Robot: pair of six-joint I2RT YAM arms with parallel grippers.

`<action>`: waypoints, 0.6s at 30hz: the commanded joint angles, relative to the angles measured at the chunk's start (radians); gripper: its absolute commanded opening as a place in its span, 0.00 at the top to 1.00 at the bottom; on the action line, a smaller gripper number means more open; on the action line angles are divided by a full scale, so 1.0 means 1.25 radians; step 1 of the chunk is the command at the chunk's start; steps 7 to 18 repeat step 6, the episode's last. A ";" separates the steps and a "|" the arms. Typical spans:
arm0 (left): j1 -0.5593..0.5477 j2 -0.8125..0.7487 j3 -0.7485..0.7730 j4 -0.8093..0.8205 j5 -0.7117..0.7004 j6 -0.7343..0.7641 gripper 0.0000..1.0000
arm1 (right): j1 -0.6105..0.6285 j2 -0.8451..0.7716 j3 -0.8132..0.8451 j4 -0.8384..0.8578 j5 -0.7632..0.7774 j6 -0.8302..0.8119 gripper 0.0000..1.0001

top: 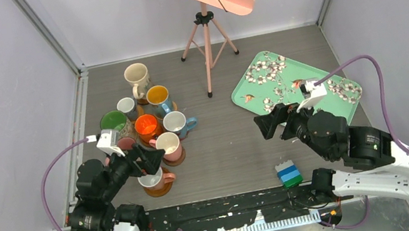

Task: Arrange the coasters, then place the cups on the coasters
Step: Reset both arms

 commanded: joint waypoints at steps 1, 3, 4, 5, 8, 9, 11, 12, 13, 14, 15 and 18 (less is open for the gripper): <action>-0.003 -0.006 0.023 0.020 -0.003 0.005 0.01 | 0.002 -0.011 -0.002 0.041 -0.001 -0.007 0.05; -0.003 -0.006 0.023 0.018 -0.003 0.006 0.01 | 0.002 -0.012 -0.004 0.046 -0.007 -0.012 0.05; -0.003 -0.007 0.024 0.018 -0.004 0.007 0.01 | 0.001 -0.013 -0.003 0.047 -0.012 -0.015 0.05; -0.003 -0.006 0.024 0.018 -0.004 0.007 0.01 | 0.001 -0.014 -0.003 0.050 -0.013 -0.016 0.05; -0.003 -0.006 0.023 0.018 -0.005 0.008 0.01 | 0.001 -0.015 -0.004 0.052 -0.014 -0.018 0.05; -0.003 -0.006 0.023 0.018 -0.005 0.008 0.01 | 0.001 -0.015 -0.004 0.052 -0.014 -0.018 0.05; -0.003 -0.006 0.023 0.018 -0.005 0.008 0.01 | 0.001 -0.015 -0.004 0.052 -0.014 -0.018 0.05; -0.003 -0.006 0.023 0.018 -0.005 0.008 0.01 | 0.001 -0.015 -0.004 0.052 -0.014 -0.018 0.05; -0.003 -0.006 0.023 0.018 -0.005 0.008 0.01 | 0.001 -0.015 -0.004 0.052 -0.014 -0.018 0.05; -0.003 -0.006 0.023 0.018 -0.005 0.008 0.01 | 0.001 -0.015 -0.004 0.052 -0.014 -0.018 0.05; -0.003 -0.006 0.023 0.018 -0.005 0.008 0.01 | 0.001 -0.015 -0.004 0.052 -0.014 -0.018 0.05; -0.003 -0.006 0.023 0.018 -0.005 0.008 0.01 | 0.001 -0.015 -0.004 0.052 -0.014 -0.018 0.05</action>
